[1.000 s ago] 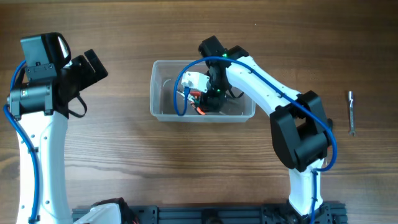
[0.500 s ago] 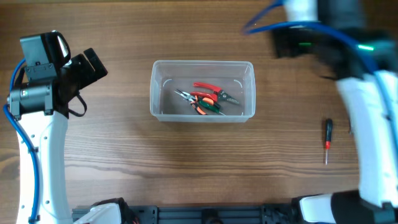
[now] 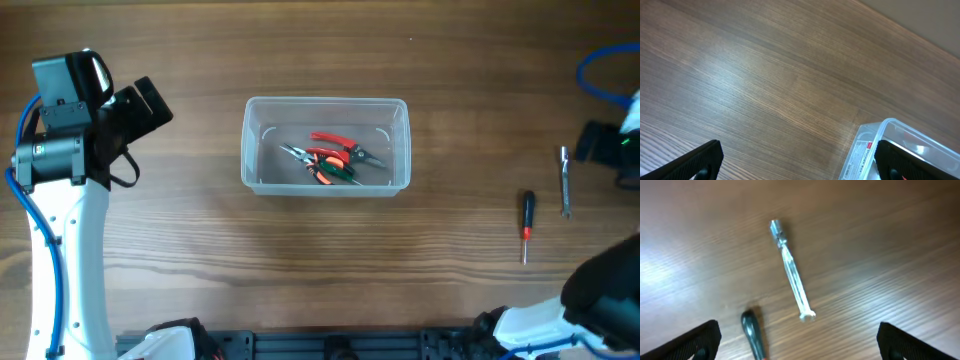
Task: Pack container
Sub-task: 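Grasp the silver wrench with the right gripper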
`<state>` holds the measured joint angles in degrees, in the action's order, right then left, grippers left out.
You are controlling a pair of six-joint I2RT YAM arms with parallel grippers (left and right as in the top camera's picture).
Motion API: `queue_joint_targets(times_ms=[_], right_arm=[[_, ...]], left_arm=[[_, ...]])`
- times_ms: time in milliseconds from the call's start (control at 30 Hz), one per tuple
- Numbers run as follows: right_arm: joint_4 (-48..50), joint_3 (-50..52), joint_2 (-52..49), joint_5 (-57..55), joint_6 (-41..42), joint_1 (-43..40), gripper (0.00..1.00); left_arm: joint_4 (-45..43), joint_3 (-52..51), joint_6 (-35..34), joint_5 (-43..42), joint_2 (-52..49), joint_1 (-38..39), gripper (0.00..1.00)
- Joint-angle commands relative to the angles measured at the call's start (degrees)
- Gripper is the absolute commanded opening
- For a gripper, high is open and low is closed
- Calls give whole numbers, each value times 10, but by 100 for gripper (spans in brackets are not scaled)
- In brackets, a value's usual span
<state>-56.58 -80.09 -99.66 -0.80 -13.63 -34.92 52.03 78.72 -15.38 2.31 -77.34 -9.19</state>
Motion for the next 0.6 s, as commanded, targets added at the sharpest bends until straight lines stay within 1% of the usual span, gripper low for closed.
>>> queue_joint_targets(times_ms=[0,133,267,300,533,567], right_arm=[[45,56,-41,31,-29,2,100],[83,67,-93,43,-44,2,100],[120,67,-120,43,-45,2,100],[143,67,-129,43,-59,2,100],[155,67,-160,8,-63,2,99],[155,67,-164,8,-63,2,97]], left_arm=[[-3,5,1,4,4,-4,100],[-3,5,1,4,4,-4,100],[-3,5,1,3,4,-4,100],[-3,5,1,3,4,-4,100],[-3,5,1,3,4,-4,100],[-3,5,1,3,4,-4,100]])
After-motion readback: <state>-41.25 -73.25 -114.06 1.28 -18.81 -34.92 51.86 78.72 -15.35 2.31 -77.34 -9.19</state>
